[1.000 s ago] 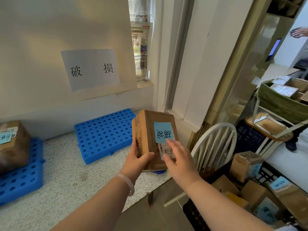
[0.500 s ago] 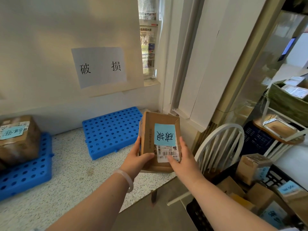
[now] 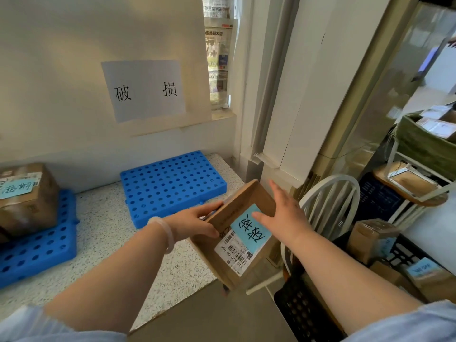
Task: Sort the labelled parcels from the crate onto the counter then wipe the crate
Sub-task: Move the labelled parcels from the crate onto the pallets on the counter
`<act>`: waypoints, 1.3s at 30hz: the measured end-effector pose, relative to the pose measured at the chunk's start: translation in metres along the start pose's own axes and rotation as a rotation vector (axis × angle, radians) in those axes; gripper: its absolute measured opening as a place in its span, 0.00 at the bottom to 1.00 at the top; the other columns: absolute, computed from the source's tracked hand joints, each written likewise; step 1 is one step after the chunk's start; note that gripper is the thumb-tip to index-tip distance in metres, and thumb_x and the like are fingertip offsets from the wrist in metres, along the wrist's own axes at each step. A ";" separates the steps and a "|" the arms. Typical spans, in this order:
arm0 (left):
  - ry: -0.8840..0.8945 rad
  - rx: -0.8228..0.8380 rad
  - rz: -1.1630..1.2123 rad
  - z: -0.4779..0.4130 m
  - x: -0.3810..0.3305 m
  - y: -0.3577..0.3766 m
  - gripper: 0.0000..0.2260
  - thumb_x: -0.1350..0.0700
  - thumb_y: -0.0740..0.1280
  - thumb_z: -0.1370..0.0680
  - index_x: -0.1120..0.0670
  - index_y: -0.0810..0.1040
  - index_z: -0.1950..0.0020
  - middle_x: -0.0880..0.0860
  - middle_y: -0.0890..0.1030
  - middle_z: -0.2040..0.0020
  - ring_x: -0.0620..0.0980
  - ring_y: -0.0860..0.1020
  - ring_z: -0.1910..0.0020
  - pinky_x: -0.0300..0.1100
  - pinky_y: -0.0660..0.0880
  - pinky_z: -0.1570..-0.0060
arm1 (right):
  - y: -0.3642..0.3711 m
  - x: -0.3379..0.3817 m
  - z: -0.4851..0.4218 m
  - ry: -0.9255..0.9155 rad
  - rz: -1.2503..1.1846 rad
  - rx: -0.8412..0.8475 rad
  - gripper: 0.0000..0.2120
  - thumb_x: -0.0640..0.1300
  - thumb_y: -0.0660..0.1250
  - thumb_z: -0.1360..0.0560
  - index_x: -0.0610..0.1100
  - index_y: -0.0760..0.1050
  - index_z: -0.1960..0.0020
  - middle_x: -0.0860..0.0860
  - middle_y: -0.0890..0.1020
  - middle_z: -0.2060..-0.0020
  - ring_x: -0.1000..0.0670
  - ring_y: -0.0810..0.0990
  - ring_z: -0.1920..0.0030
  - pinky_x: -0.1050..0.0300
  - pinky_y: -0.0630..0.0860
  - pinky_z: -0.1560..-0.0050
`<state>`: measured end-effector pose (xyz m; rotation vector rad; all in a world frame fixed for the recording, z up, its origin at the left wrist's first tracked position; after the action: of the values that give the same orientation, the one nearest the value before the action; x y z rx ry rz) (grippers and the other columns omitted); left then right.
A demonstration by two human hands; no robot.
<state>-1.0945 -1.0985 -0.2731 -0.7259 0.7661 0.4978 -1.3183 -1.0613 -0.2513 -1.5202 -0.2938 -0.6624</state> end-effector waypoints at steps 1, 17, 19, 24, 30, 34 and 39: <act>0.000 0.023 -0.029 0.001 0.000 -0.001 0.33 0.52 0.73 0.31 0.24 0.66 0.34 0.45 0.79 0.39 0.49 0.77 0.41 0.54 0.66 0.32 | 0.001 -0.001 -0.001 0.015 -0.088 0.054 0.42 0.55 0.73 0.27 0.61 0.51 0.22 0.53 0.75 0.34 0.51 0.77 0.38 0.49 0.79 0.42; 0.012 0.196 -0.091 0.009 -0.007 -0.006 0.31 0.58 0.70 0.28 0.27 0.69 0.34 0.41 0.82 0.42 0.48 0.78 0.41 0.53 0.66 0.33 | 0.024 -0.021 -0.003 0.247 -0.531 0.473 0.33 0.52 0.75 0.29 0.54 0.65 0.29 0.49 0.86 0.53 0.49 0.86 0.57 0.55 0.80 0.63; 0.024 0.147 -0.033 0.005 -0.006 -0.009 0.29 0.57 0.71 0.27 0.28 0.70 0.34 0.41 0.80 0.39 0.47 0.77 0.40 0.54 0.67 0.32 | 0.024 -0.024 -0.005 0.266 -0.568 0.447 0.35 0.52 0.76 0.30 0.55 0.64 0.28 0.47 0.86 0.52 0.47 0.87 0.57 0.52 0.81 0.62; 0.131 -0.249 0.234 -0.008 0.005 -0.026 0.36 0.53 0.74 0.26 0.35 0.59 0.25 0.46 0.68 0.27 0.52 0.71 0.32 0.59 0.63 0.29 | 0.020 -0.037 -0.012 0.319 -0.720 0.251 0.32 0.53 0.75 0.29 0.54 0.66 0.29 0.48 0.85 0.51 0.45 0.86 0.55 0.50 0.81 0.60; 0.045 -0.286 0.605 -0.016 0.028 0.012 0.38 0.47 0.75 0.29 0.39 0.60 0.24 0.49 0.75 0.34 0.52 0.74 0.37 0.58 0.75 0.41 | 0.029 -0.046 -0.009 0.458 -0.942 0.045 0.29 0.58 0.73 0.28 0.56 0.68 0.31 0.49 0.84 0.49 0.45 0.84 0.52 0.52 0.79 0.63; 0.058 -0.416 0.735 -0.020 0.025 0.015 0.22 0.54 0.75 0.27 0.46 0.73 0.35 0.51 0.81 0.42 0.52 0.79 0.44 0.56 0.78 0.43 | 0.040 -0.039 -0.005 0.480 -0.990 0.024 0.29 0.57 0.72 0.27 0.55 0.66 0.30 0.50 0.84 0.50 0.45 0.83 0.52 0.48 0.81 0.56; 0.129 -0.435 0.776 -0.022 0.016 -0.005 0.18 0.62 0.73 0.26 0.52 0.76 0.38 0.54 0.83 0.45 0.53 0.83 0.49 0.51 0.82 0.49 | 0.041 -0.038 -0.002 0.452 -0.918 0.070 0.33 0.58 0.73 0.28 0.56 0.63 0.28 0.50 0.80 0.43 0.45 0.77 0.42 0.37 0.74 0.39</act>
<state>-1.0912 -1.1158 -0.2950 -0.8530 1.0731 1.3604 -1.3259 -1.0586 -0.3064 -1.0726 -0.6645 -1.6654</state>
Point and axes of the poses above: each hand's wrist, its own z-axis away from the middle knuckle, its own y-axis out of the palm, x = y × z, the point moved 6 cm from there along -z, towards the middle knuckle
